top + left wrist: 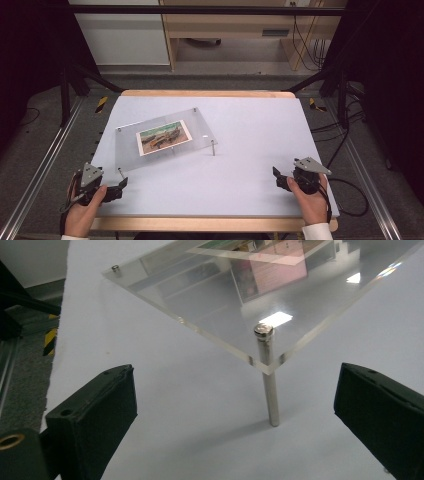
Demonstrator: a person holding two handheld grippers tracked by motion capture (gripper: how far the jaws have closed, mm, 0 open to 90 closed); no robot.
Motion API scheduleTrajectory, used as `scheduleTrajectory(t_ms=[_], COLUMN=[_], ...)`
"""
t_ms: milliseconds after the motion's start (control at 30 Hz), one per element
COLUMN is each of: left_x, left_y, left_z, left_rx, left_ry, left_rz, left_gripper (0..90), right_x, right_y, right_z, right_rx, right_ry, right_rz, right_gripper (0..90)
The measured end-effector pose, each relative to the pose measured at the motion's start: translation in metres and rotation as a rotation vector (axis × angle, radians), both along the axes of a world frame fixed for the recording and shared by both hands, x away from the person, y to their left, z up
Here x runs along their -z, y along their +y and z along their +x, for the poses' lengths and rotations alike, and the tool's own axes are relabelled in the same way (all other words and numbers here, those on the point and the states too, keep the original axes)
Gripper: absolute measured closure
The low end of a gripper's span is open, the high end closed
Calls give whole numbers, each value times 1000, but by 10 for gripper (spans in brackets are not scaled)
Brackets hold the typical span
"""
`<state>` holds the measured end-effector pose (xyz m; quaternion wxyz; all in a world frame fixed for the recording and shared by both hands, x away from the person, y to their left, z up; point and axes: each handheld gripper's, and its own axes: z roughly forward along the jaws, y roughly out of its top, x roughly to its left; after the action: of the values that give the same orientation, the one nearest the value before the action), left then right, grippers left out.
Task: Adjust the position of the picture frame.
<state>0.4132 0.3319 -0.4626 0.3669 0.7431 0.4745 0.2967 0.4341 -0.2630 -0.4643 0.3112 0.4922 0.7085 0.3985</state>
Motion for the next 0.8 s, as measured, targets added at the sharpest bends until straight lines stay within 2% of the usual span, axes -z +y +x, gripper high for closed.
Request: scheduleTrajectory(t_ms=[67, 100, 200, 267, 433, 533, 733, 800], left_x=[1, 1, 1, 3, 5, 6, 6, 7], left_y=[-1, -3, -6, -9, -7, -5, -5, -6], left_z=[0, 0, -2, -3, -3, 0, 0, 1], left_rx=[6, 26, 42, 55, 43, 36, 16, 16], left_ry=[4, 27, 24, 39, 46, 57, 38, 37], left_rz=[-2, -5, 0, 9, -2, -35, -64, -65], left_gripper=[32, 36, 48, 53, 60, 72, 147, 244], right_x=[0, 1, 2, 3, 4, 5, 6, 5], right_y=[0, 0, -1, -2, -4, -4, -5, -6], right_z=[0, 0, 0, 0, 0, 1, 2, 2], right_rx=[2, 15, 22, 23, 26, 24, 25, 27], right_ry=[-5, -26, -36, -37, -24, -18, -15, -13], right_rz=[0, -5, -5, -2, 6, 8, 5, 6], right_gripper=[166, 181, 191, 195, 197, 198, 198, 201])
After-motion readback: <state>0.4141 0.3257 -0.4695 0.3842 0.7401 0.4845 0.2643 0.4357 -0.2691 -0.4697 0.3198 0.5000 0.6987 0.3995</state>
